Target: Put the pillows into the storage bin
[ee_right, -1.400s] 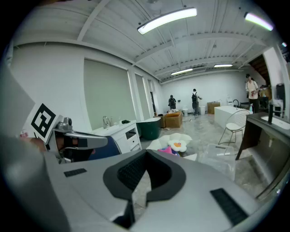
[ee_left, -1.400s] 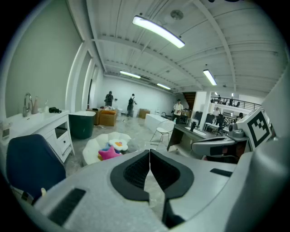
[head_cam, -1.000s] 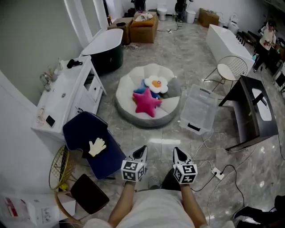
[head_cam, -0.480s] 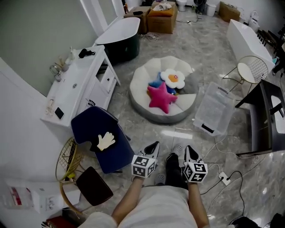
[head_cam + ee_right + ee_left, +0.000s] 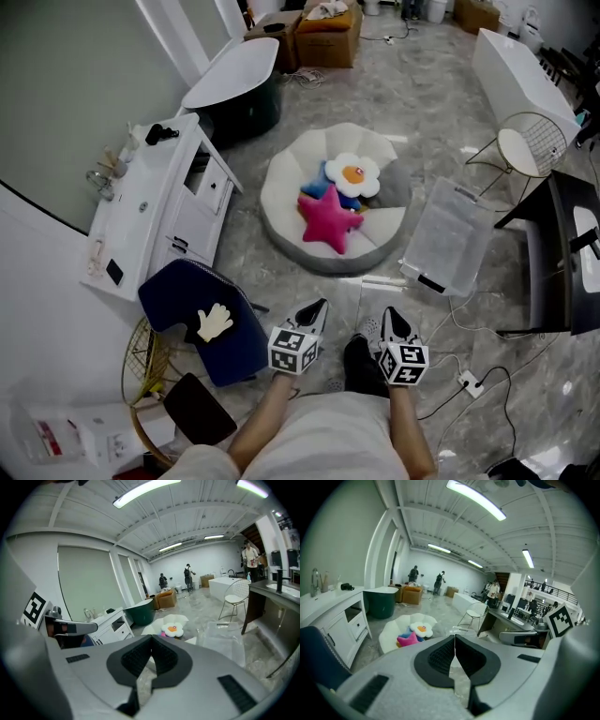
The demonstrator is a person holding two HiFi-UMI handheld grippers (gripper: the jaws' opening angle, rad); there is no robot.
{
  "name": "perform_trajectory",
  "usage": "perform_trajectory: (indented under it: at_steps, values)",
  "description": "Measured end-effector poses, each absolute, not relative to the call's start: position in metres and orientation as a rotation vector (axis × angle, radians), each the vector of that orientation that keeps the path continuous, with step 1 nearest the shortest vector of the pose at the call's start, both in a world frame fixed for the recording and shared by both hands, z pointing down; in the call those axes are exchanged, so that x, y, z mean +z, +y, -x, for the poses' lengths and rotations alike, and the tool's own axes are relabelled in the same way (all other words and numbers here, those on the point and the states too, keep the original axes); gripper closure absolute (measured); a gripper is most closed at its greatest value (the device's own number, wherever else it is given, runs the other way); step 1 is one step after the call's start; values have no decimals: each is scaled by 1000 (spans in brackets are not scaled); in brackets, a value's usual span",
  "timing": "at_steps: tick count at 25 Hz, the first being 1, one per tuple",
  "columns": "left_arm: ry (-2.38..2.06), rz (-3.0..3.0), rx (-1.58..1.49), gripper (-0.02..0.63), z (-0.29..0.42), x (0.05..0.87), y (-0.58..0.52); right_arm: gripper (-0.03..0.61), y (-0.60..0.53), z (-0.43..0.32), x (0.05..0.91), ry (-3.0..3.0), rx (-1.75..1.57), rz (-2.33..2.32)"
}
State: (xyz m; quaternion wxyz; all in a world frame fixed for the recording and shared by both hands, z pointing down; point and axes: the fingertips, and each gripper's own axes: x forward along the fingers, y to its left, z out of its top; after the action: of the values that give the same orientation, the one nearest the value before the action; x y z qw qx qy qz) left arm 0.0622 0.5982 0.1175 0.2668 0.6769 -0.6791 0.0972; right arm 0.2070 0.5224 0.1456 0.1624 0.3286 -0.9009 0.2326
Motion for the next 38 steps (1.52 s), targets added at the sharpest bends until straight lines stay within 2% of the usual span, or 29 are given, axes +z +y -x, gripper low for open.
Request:
perform_trajectory:
  at_steps: [16,17,19,21,30,31,32,38]
  values:
    - [-1830,-1838,282,601,-9,108,447,580,361,-174,151,-2630,787,-934]
    - [-1828,-1837,282,601,-6,110,441,575,353,-173,154,-2631,807,-935]
    - [-1830,-1817,280,600,2,118,432,500,342,-173,161,-2620,812,-918]
    - [-1838,-1786,261,598,10,126,424,499,333,-175,167,-2610,803,-905]
    - [-1895,-1759,141,428,27,132,410,406,326,-170,184,-2589,856,-789]
    - [-1902,-1762,111,408,30,131,410,381,327,-167,186,-2580,860,-767]
    - [-1901,-1766,90,398,32,131,409,360,328,-163,187,-2576,862,-745]
    - [-1867,-1754,71,375,48,140,401,336,326,-143,188,-2565,841,-705]
